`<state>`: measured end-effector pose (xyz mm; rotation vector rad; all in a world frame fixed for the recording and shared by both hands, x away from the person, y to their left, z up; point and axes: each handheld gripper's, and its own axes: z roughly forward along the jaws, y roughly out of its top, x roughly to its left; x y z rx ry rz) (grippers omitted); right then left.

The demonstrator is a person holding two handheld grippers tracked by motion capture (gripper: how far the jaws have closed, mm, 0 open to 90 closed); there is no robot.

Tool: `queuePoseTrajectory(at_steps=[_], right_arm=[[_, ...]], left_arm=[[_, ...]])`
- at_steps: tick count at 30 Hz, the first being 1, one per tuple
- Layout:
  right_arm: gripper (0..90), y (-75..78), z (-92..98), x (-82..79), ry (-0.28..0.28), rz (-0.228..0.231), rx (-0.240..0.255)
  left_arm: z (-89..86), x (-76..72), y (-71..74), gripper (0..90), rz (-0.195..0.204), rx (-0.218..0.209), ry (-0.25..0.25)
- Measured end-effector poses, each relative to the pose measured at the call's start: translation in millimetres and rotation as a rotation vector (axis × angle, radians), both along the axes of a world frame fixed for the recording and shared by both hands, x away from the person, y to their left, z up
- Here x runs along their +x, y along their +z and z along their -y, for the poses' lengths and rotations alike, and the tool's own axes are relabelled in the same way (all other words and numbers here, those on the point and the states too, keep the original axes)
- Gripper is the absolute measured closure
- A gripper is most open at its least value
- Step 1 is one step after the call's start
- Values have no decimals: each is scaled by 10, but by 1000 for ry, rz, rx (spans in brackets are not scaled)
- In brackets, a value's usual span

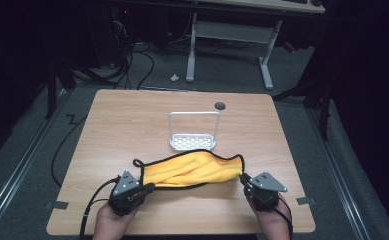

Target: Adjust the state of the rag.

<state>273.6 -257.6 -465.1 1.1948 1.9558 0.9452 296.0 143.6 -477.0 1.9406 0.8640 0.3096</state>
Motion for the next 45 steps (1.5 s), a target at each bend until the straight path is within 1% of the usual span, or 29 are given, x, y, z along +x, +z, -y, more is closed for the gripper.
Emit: queuePoseTrajectory(at_steps=[2,4,5,6,7,8,10,11,12,13,15,16,18,20,21,23,25,26,27,29,32,33,35,36,38,40,42,44,45], right_arm=[[839,107,-15,-9,4,23,-1],[834,166,-27,21,4,37,-6],[831,168,-26,61,0,39,-11],[828,147,-19,115,-5,27,-18],[823,96,-13,182,-16,6,-23],[814,20,-1,253,-25,-24,-34],[763,-147,31,360,-45,-88,-52],[744,-213,47,380,-54,-106,-49],[715,-257,60,376,-61,-118,-42],[697,-280,70,362,-59,-117,-38],[667,-272,70,293,-55,-103,-40],[670,-260,62,247,-55,-90,-44],[693,-256,26,165,-21,-83,-48],[735,-315,-43,140,22,-107,-59],[751,-362,-74,158,41,-129,-75],[820,-457,-112,220,47,-164,-99],[900,-523,-101,258,41,-213,-104],[900,-548,-89,244,50,-236,-112],[900,-558,-73,203,62,-237,-117],[900,-542,-22,93,62,-260,-99],[900,-541,75,-150,52,-270,-63],[900,-541,101,-233,49,-270,-64],[900,-544,148,-381,36,-268,-57],[900,-546,168,-438,32,-265,-59],[900,-547,187,-520,21,-261,-62],[900,-539,197,-560,20,-267,-51],[891,-492,180,-565,17,-240,-42],[872,-424,149,-490,17,-205,-31],[860,-403,128,-421,19,-200,-36]], left_arm=[[-57,-8,67,875,6,-32,6],[-96,7,64,874,4,-30,16],[-120,27,40,874,-9,-28,18],[-138,58,0,874,-42,-30,7],[-138,95,-54,873,-97,-24,-21],[-115,107,-111,872,-132,-5,-41],[-46,81,-204,871,-156,42,-72],[-2,60,-234,871,-167,56,-88],[42,35,-253,870,-165,74,-99],[74,10,-262,868,-163,86,-103],[99,-33,-283,865,-167,85,-108],[98,-57,-305,863,-172,84,-109],[87,-88,-366,859,-193,80,-110],[74,-97,-425,856,-220,69,-112],[74,-100,-449,855,-226,70,-112],[90,-107,-485,851,-227,87,-114],[103,-110,-502,848,-226,97,-119],[103,-112,-502,846,-230,93,-123],[103,-113,-500,844,-233,90,-129],[104,-123,-496,838,-239,78,-143],[124,-150,-473,812,-239,48,-166],[138,-162,-453,798,-234,44,-179],[165,-180,-404,754,-209,43,-195],[173,-182,-377,735,-190,46,-194],[164,-151,-350,714,-160,37,-168],[140,-92,-384,708,-174,33,-145],[129,-41,-444,704,-185,59,-125],[120,9,-504,702,-211,71,-107],[115,23,-525,700,-212,65,-104]])
